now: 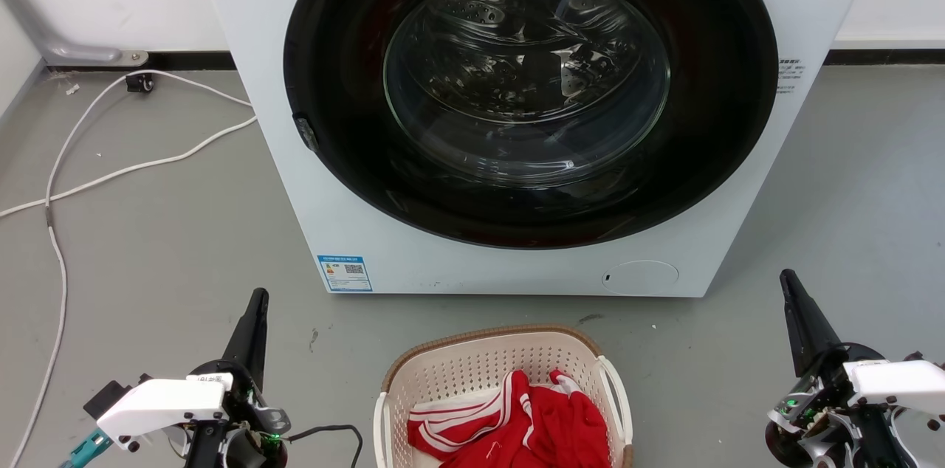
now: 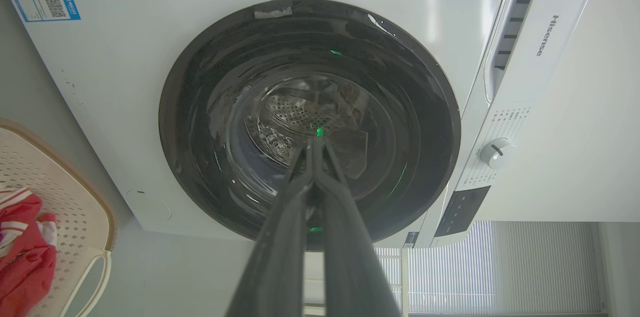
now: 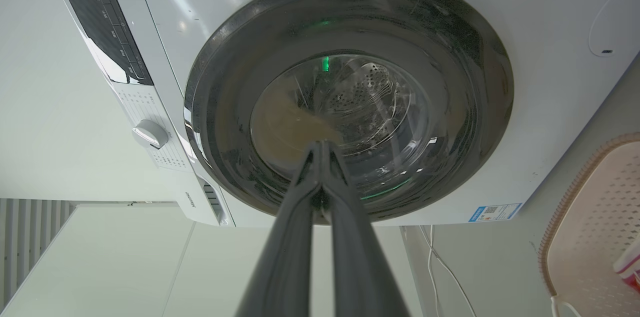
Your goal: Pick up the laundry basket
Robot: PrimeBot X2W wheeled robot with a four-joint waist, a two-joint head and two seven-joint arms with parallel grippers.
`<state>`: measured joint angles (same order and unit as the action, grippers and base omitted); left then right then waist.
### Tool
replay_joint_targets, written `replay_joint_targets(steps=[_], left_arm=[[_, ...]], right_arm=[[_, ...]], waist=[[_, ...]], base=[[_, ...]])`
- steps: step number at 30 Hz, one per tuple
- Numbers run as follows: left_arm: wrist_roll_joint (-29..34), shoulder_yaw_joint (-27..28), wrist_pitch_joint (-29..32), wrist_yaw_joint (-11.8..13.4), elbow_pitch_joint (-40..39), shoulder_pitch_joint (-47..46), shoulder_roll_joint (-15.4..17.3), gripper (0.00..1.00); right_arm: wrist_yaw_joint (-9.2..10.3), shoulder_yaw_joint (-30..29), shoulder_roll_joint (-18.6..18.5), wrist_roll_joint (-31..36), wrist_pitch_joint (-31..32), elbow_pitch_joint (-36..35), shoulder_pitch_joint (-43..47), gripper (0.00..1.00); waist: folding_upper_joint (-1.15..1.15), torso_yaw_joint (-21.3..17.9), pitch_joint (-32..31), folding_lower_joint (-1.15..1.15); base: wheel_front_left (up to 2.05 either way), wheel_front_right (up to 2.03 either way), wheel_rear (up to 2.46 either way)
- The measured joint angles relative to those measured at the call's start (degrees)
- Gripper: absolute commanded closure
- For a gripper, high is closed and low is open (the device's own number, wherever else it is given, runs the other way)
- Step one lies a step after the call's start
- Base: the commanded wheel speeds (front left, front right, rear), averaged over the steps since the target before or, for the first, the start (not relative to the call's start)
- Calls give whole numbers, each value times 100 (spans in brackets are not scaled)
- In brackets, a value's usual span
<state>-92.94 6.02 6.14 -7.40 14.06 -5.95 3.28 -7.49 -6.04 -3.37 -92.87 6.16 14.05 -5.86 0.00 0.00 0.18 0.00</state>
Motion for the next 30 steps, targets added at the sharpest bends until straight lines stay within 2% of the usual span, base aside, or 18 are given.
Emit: replay_joint_targets(steps=[30], left_arm=[[9,19,20,0,0,-1,-11,100]], right_arm=[[0,-18,13,15,18,1,-2,100]], waist=[[0,0,0,0]], base=[[0,0,0]])
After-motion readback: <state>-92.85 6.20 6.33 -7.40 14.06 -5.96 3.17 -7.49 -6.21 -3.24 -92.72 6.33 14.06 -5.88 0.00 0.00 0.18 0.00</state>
